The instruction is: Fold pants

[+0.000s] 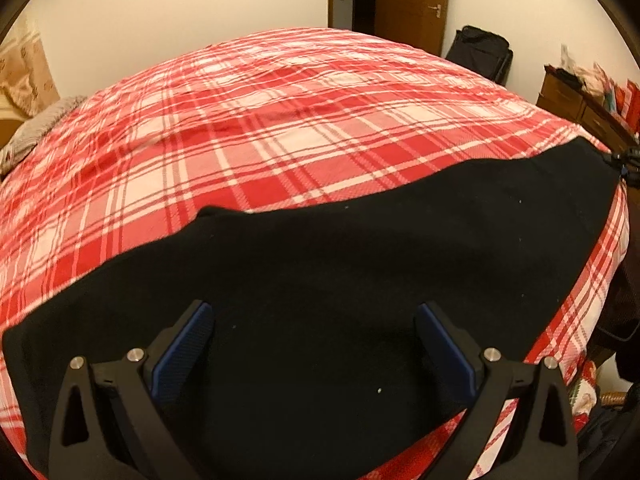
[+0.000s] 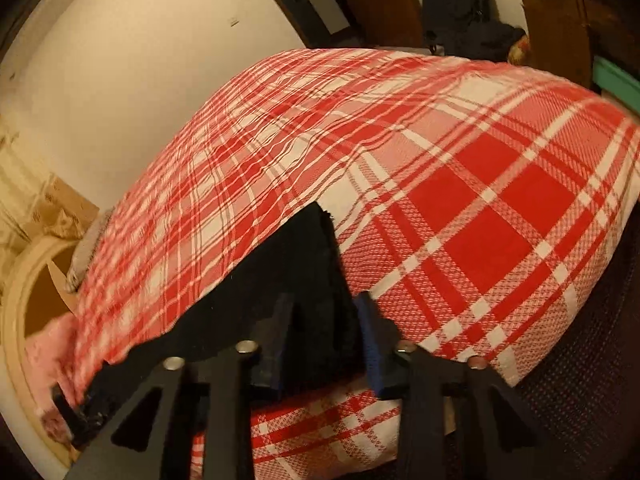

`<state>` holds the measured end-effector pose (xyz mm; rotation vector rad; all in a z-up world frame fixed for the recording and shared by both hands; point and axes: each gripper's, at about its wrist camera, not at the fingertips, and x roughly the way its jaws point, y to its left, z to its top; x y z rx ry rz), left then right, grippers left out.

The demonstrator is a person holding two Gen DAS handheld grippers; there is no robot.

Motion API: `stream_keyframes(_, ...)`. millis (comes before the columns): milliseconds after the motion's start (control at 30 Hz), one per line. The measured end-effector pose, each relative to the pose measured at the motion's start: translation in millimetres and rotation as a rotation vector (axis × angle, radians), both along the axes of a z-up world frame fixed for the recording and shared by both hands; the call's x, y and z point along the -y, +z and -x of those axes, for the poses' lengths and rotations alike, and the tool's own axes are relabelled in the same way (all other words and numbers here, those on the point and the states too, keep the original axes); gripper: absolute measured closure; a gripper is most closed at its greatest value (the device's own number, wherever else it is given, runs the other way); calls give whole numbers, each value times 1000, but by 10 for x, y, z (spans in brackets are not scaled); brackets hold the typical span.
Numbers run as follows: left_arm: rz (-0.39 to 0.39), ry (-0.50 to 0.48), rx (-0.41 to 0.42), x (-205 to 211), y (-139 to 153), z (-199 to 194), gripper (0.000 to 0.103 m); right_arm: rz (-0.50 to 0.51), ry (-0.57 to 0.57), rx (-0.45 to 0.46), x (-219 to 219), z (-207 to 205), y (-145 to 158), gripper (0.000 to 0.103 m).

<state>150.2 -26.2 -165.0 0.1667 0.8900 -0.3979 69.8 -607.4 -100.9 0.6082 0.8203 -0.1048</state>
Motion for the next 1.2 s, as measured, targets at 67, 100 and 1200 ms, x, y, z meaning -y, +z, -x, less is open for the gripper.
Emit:
stream_keyframes(67, 11, 8, 4, -34, 21, 16, 0, -31, 8, 21, -35, 31, 7, 89)
stream_keyframes(100, 16, 12, 8, -53, 35, 27, 0, -33, 12, 29, -70, 37, 17, 90)
stream_keyframes(1200, 176, 11, 34, -299, 326, 90, 0, 288, 719, 23, -3631, -562, -391, 91)
